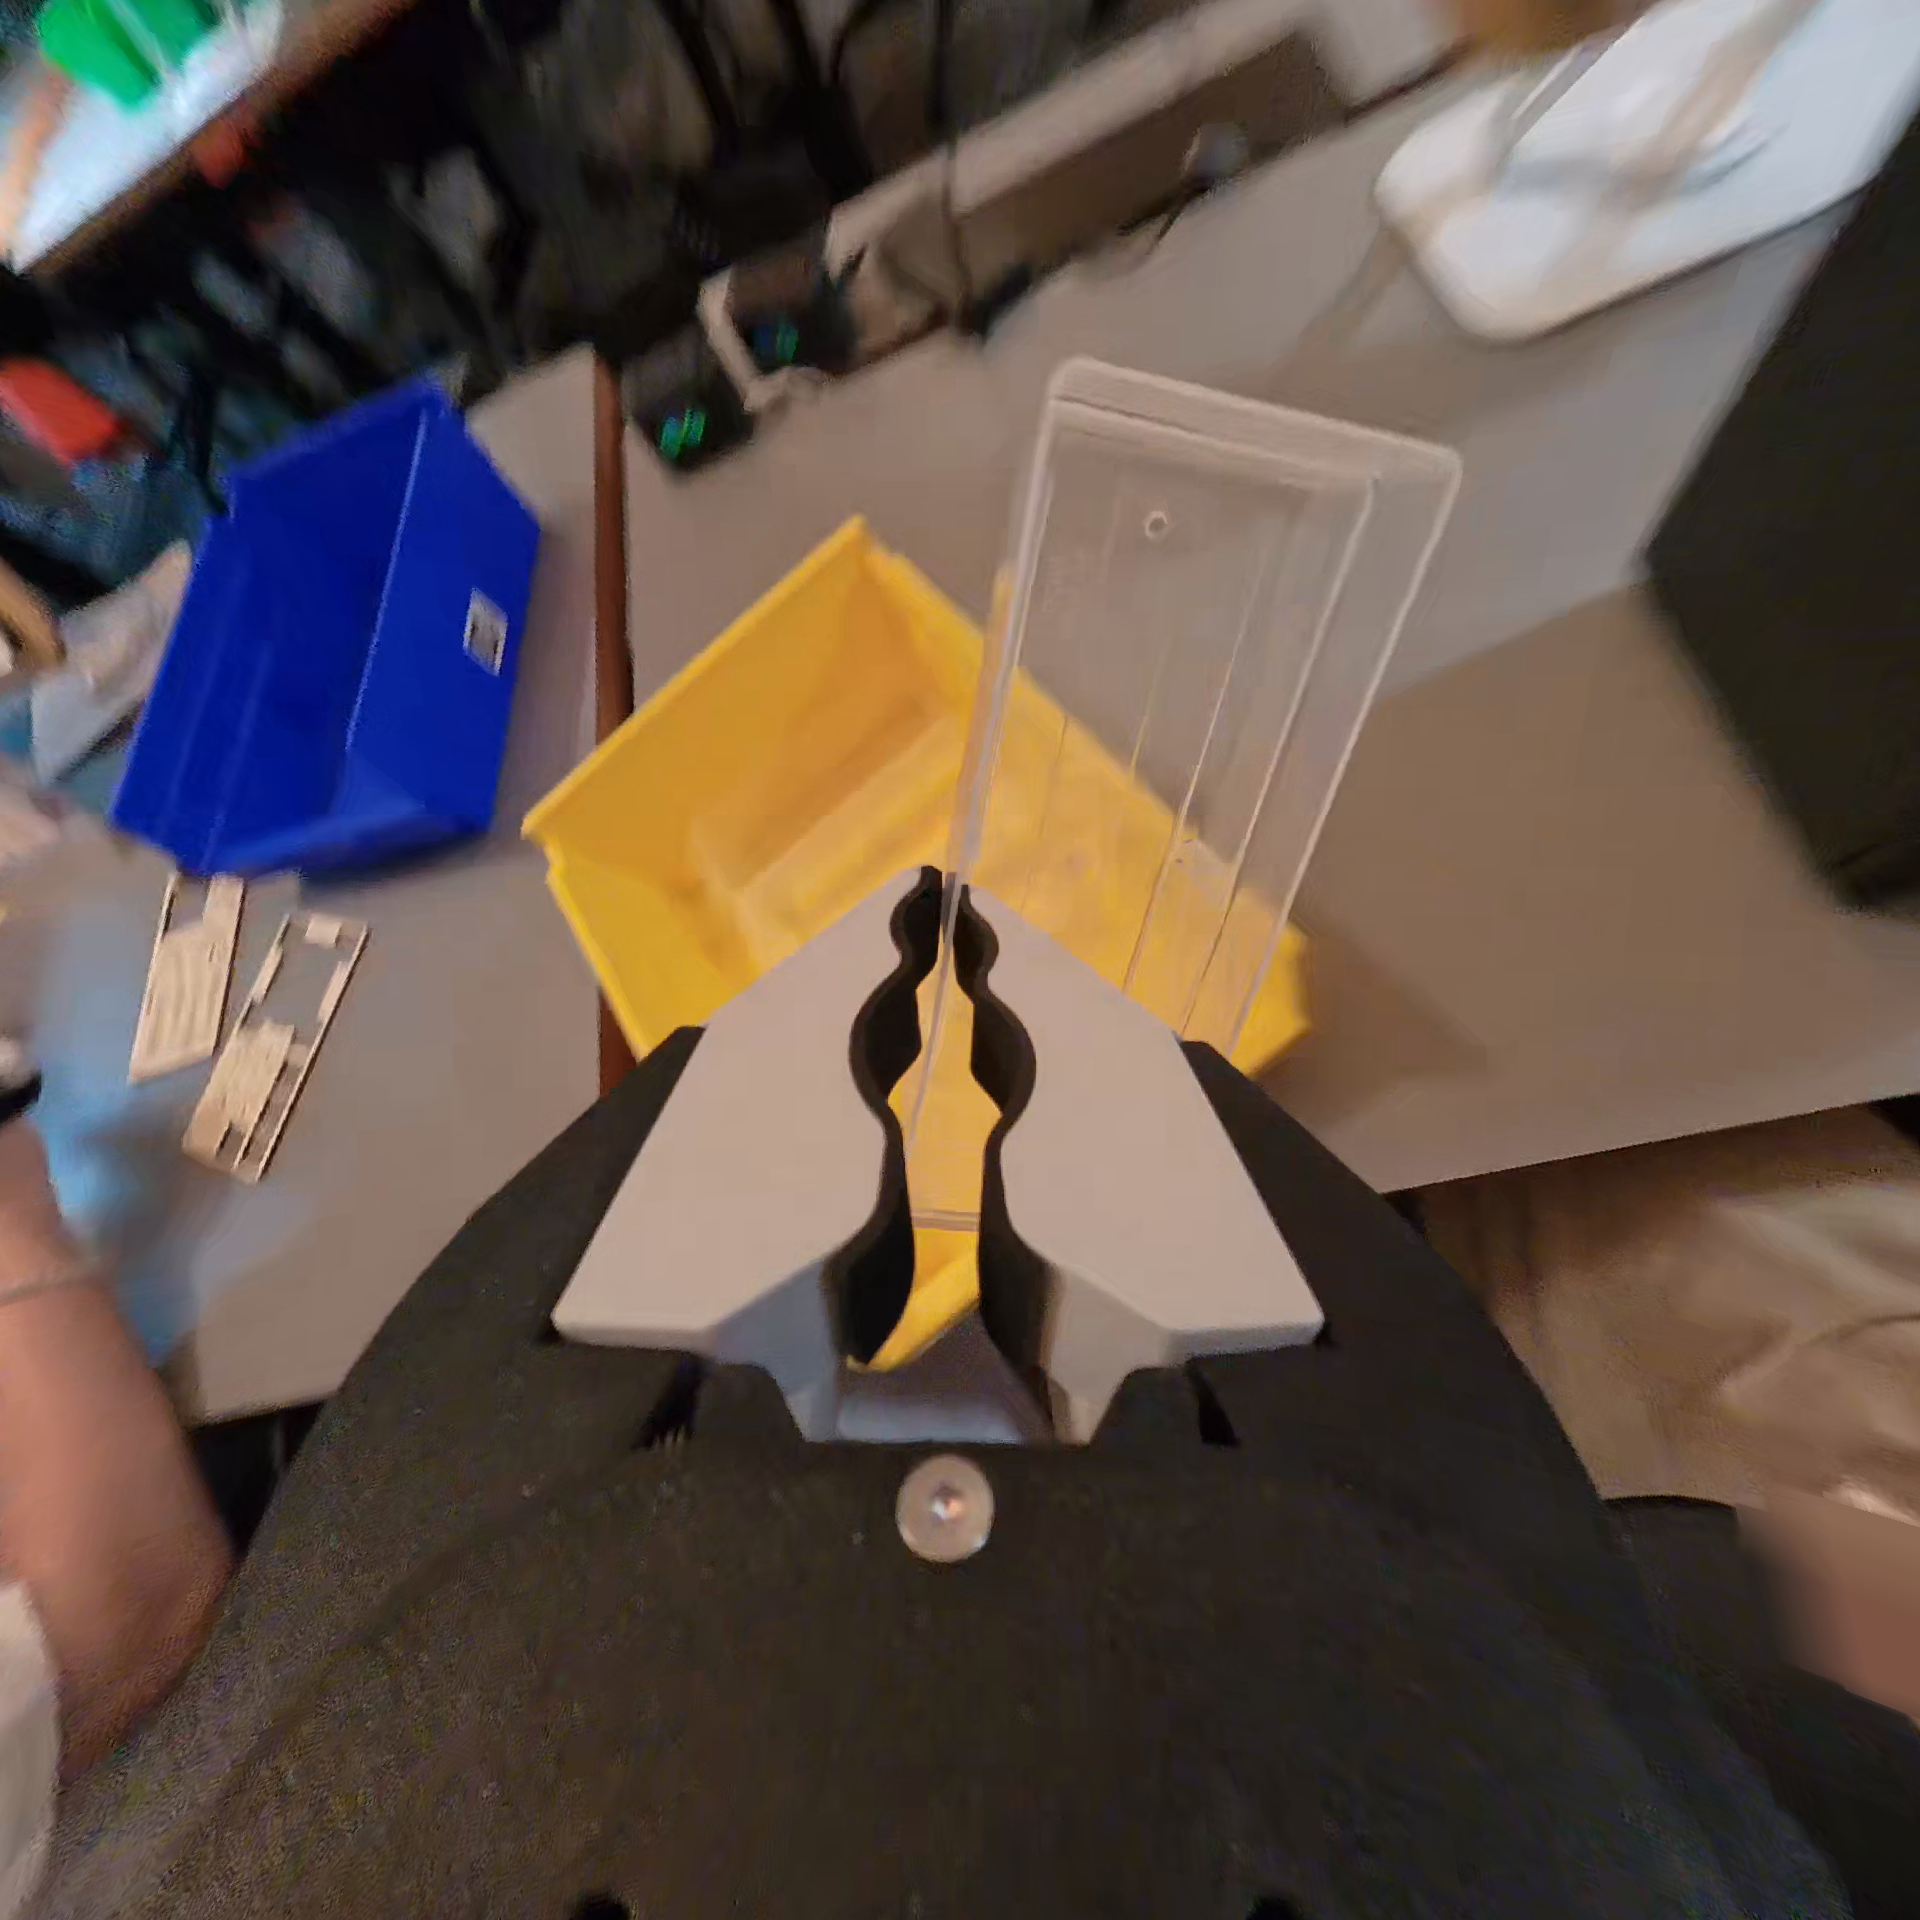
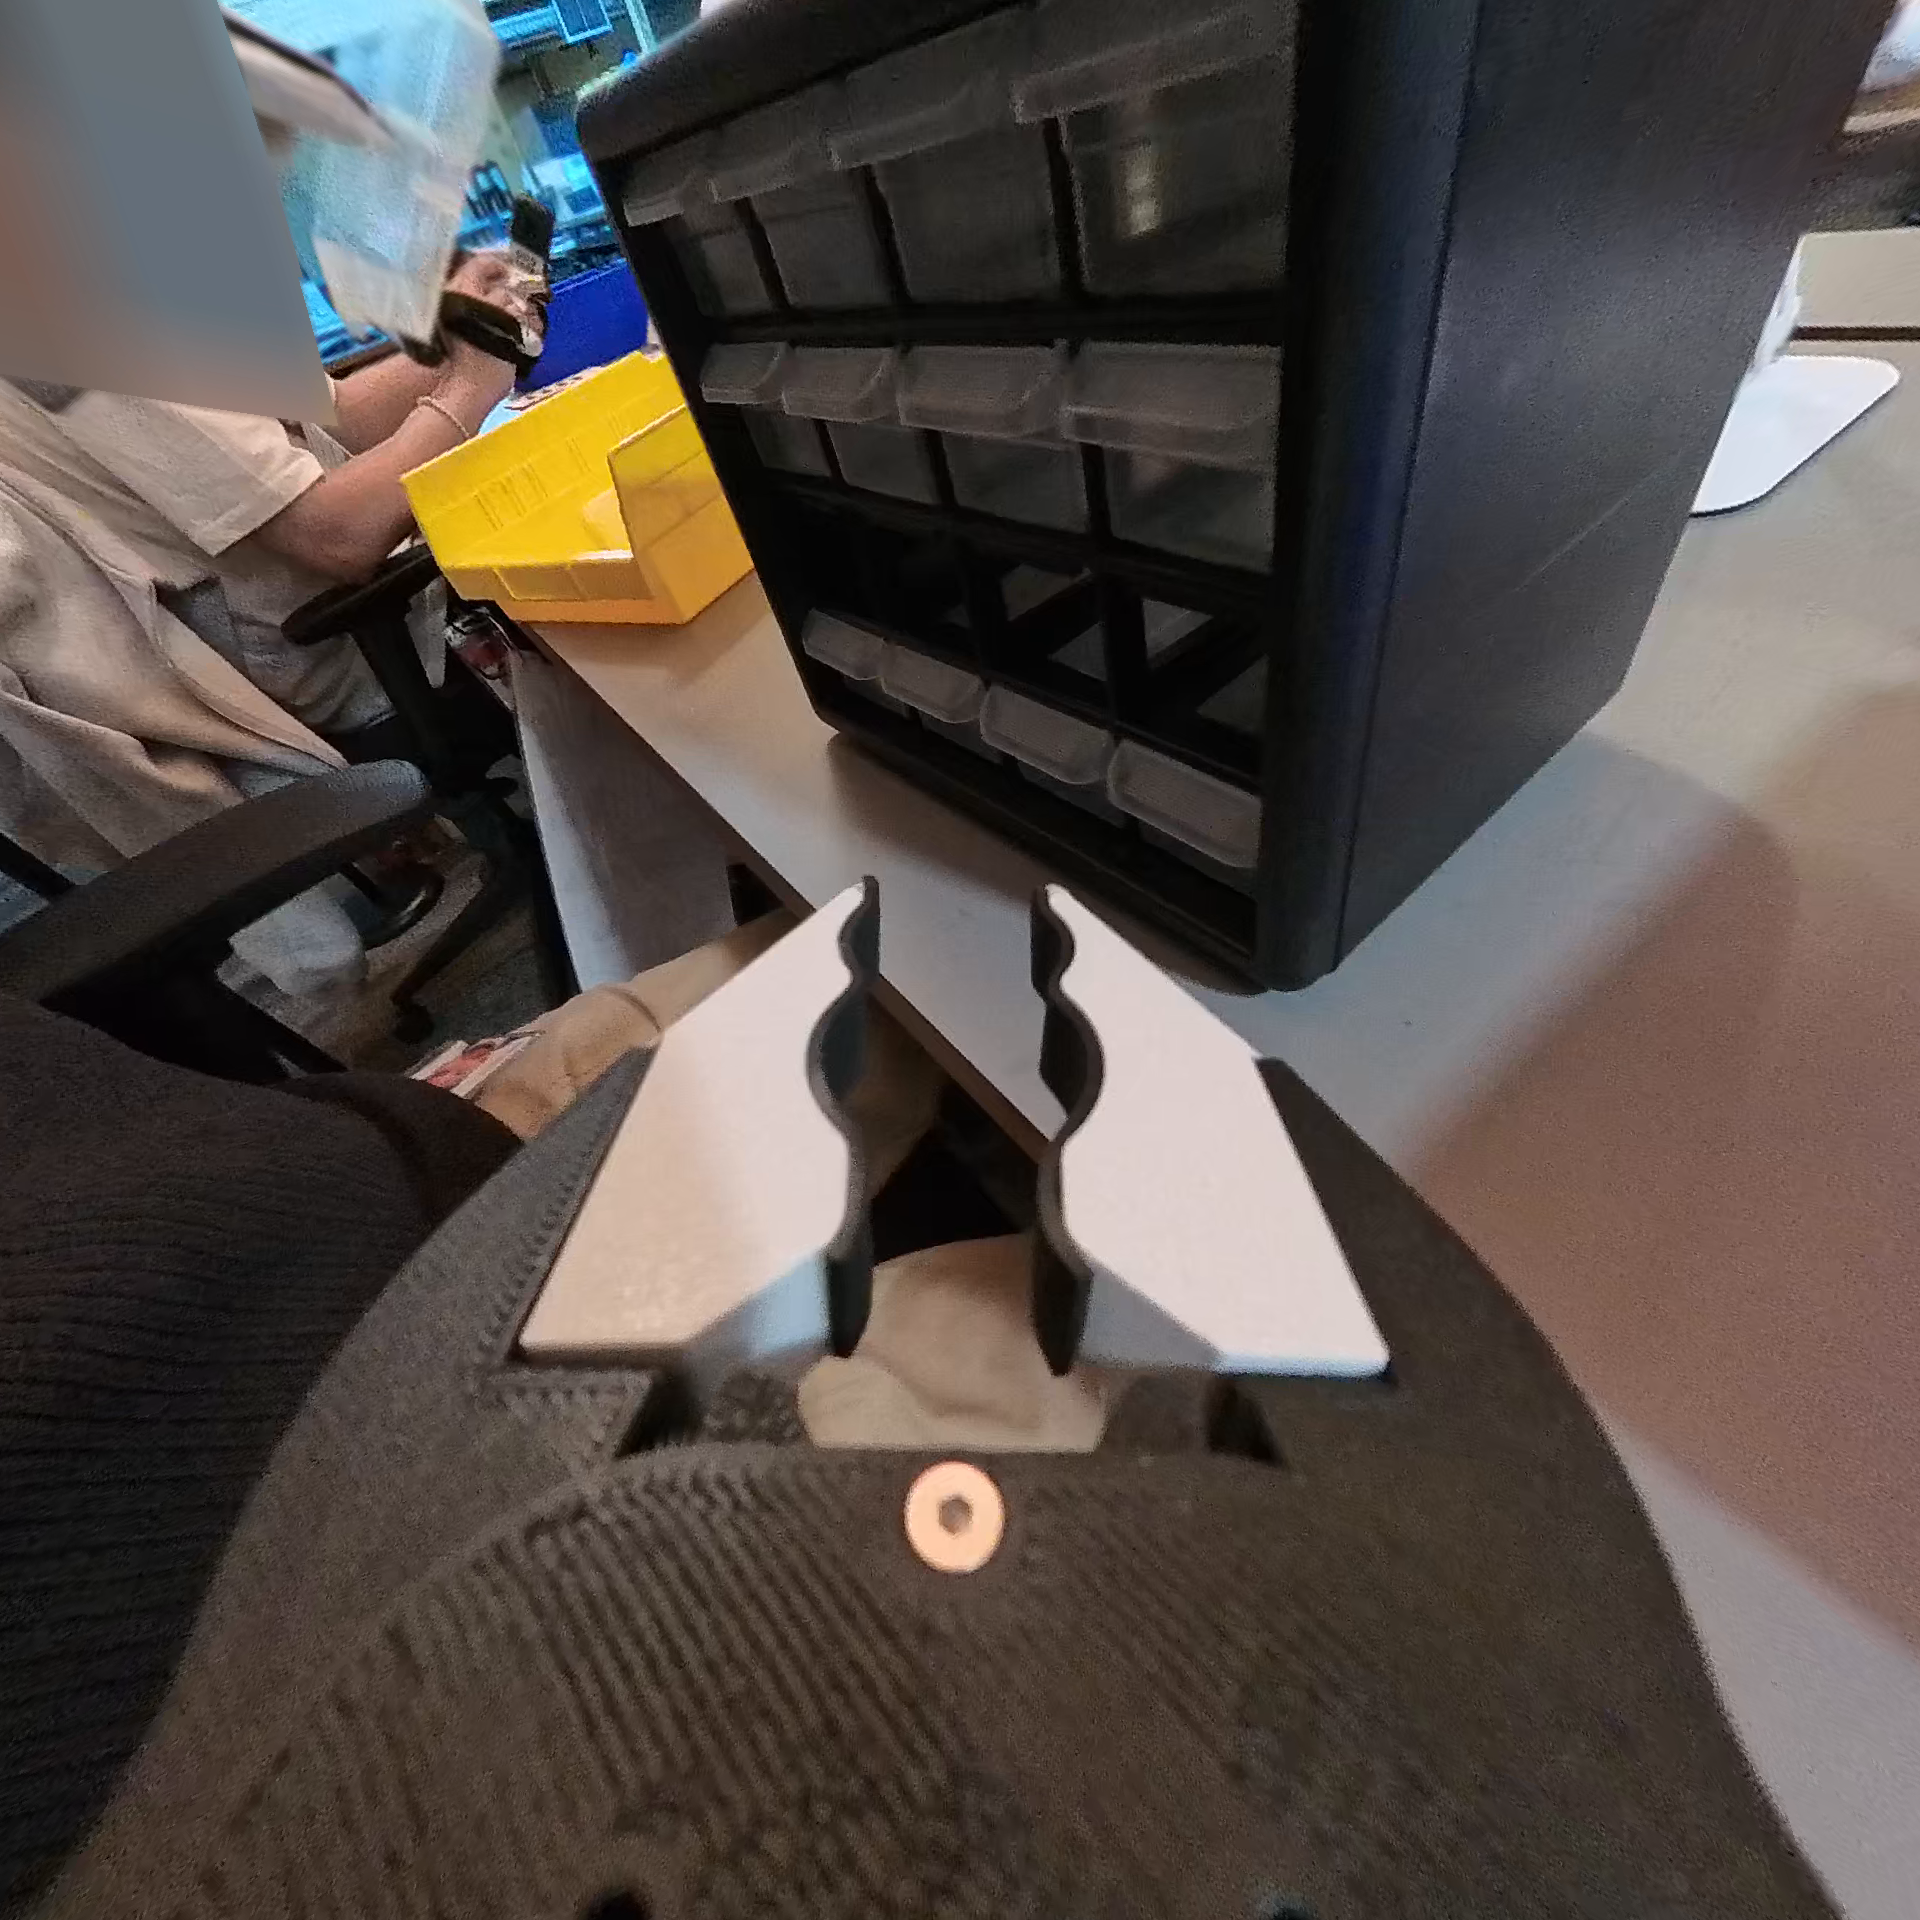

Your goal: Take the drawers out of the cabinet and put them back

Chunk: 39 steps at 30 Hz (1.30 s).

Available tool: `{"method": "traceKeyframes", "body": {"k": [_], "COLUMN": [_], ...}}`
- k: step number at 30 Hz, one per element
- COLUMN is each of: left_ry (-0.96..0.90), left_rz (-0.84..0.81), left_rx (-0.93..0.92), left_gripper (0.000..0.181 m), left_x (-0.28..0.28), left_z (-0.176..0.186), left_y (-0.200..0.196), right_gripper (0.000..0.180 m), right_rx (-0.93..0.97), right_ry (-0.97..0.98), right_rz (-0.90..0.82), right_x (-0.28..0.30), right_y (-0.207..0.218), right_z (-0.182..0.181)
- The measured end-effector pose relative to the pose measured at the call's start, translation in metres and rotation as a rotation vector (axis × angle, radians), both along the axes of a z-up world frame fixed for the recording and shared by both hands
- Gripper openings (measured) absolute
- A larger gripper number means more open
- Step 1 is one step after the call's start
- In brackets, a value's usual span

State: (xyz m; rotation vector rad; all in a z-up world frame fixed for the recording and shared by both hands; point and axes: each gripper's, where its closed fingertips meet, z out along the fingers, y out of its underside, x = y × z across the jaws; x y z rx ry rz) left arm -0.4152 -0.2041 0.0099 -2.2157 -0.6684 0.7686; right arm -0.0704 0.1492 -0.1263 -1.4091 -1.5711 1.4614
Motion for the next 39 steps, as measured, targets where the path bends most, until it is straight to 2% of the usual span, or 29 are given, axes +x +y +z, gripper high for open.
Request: {"method": "traceKeyframes", "body": {"k": [4,10,12,14,16,20,23,25,29,33,39], "left_ry": [0.094,0.14,0.162,0.21,0.251,0.177,0.114,0.079,0.017,-0.03,-0.02], "left_rz": [-0.203,-0.461,-0.533,-0.598,-0.637,-0.686,-0.671,-0.646,-0.536,-0.364,-0.191], "left_rx": [0.15,0.365,0.431,0.452,0.469,0.591,0.678,0.718,0.85,0.945,0.993], "left_gripper": [0.0,0.0,0.0,0.0,0.0,0.0,0.0,0.0,0.0,0.0,0.0], "left_x": [0.066,0.168,0.197,0.223,0.243,0.275,0.283,0.282,0.263,0.221,0.171], "left_z": [0.038,0.064,0.07,0.072,0.073,0.07,0.06,0.047,0.025,0.003,-0.013], "left_y": [0.051,0.121,0.139,0.151,0.158,0.163,0.166,0.168,0.157,0.135,0.112], "right_gripper": [0.027,0.026,0.033,0.045,0.048,0.051,0.058,0.07,0.076,0.072,0.066], "right_rx": [0.07,0.168,0.209,0.273,0.351,0.476,0.551,0.593,0.673,0.797,1.053], "right_ry": [0.011,0.061,0.11,0.169,0.227,0.327,0.39,0.412,0.374,0.317,0.465], "right_rz": [0.004,-0.015,-0.044,-0.102,-0.151,-0.202,-0.21,-0.217,-0.187,-0.153,-0.003], "right_x": [0.0,0.001,0.002,0.004,0.008,0.017,0.022,0.023,0.015,-0.001,-0.046], "right_y": [-0.003,-0.009,-0.01,-0.008,-0.007,-0.017,-0.036,-0.051,-0.074,-0.077,-0.136], "right_z": [0.0,0.01,0.02,0.033,0.044,0.067,0.08,0.084,0.063,0.035,0.052]}}
